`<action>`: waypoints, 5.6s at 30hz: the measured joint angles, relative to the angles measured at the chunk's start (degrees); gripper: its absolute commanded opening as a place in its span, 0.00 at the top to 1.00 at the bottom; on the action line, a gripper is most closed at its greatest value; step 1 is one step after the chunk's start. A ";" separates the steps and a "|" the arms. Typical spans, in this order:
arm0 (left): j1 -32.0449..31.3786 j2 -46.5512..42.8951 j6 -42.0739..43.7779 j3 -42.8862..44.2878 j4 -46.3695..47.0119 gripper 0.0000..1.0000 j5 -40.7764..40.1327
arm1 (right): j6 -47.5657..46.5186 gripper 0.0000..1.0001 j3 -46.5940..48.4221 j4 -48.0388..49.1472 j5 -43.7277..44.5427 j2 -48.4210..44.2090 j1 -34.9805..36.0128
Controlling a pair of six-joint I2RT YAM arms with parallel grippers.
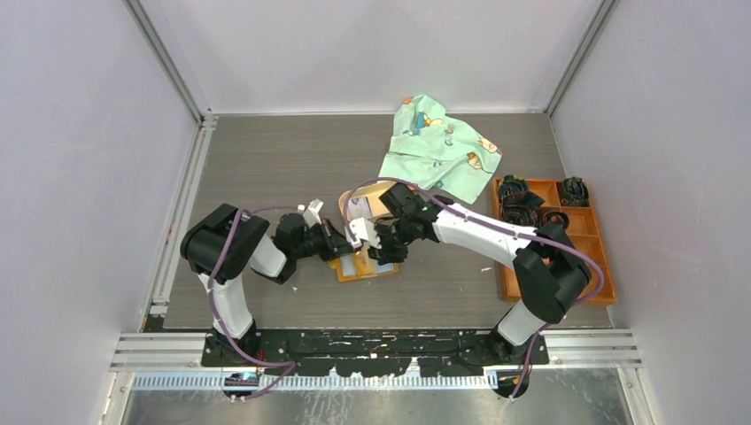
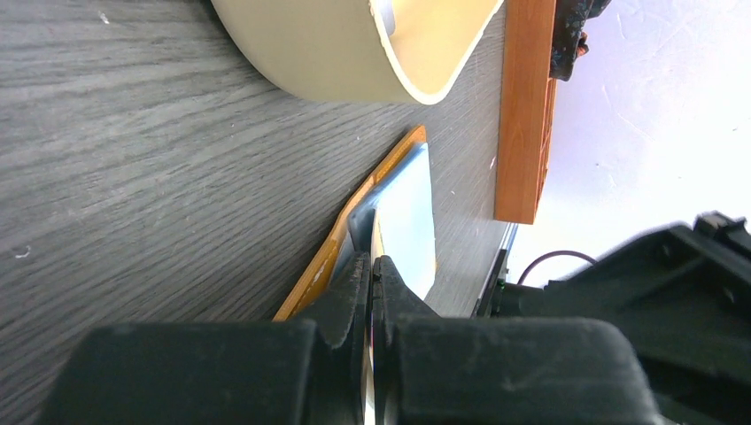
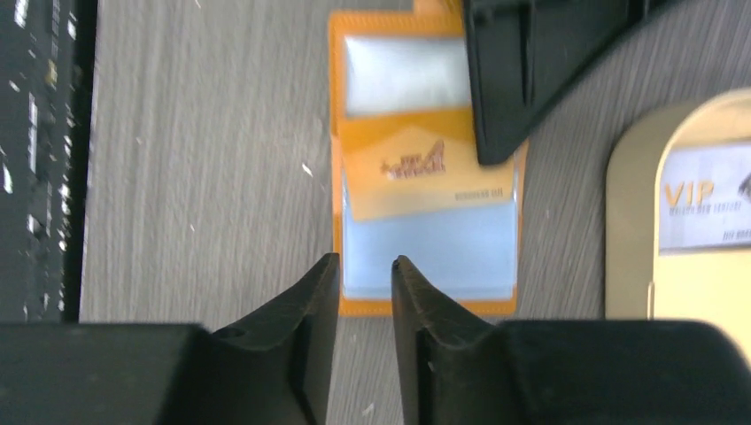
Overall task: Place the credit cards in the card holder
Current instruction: Insert the credit card into the card holder, then turn over the card slot in the card holder.
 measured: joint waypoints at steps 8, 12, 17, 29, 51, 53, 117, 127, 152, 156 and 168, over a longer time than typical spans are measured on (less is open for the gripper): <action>0.00 0.00 0.22 0.20 -0.48 0.98 0.00 | 0.87 0.87 2.08 10.40 -0.46 4.42 8.46; 0.00 0.00 0.39 0.20 -0.50 0.98 0.00 | 0.24 0.88 2.91 14.14 1.40 8.22 10.80; 0.02 0.00 0.59 0.20 -0.57 0.98 0.02 | -0.68 0.89 2.91 17.00 5.09 11.21 11.50; 0.02 0.00 1.25 0.20 -0.57 0.95 0.07 | -1.92 0.89 3.74 20.13 9.35 14.27 11.65; 0.31 -0.37 1.40 0.20 -1.20 0.79 0.24 | -1.90 0.90 0.70 20.44 15.63 13.07 11.87; 0.31 -0.61 1.42 0.20 -1.55 0.78 0.22 | -1.79 0.90 0.20 20.46 16.24 12.66 11.65; -13.05 -46.38 18.18 10.86 -56.85 0.88 -17.79 | 40.59 0.44 11.89 -16.28 -9.01 3.91 -17.40; -16.81 -35.01 19.21 12.81 -59.67 0.92 -26.27 | 54.58 0.51 4.24 4.13 -11.34 12.50 -16.28; -20.37 -18.86 19.74 12.74 -50.84 0.90 -29.97 | 58.64 0.59 3.39 10.43 -8.98 16.00 -15.39; -20.39 -18.53 21.14 12.87 -50.36 0.90 -29.70 | 59.25 0.60 3.39 10.69 -10.05 17.33 -15.39; -20.39 -17.25 24.04 13.70 -49.20 0.90 -28.70 | 60.50 0.65 3.56 10.51 -10.21 18.45 -15.56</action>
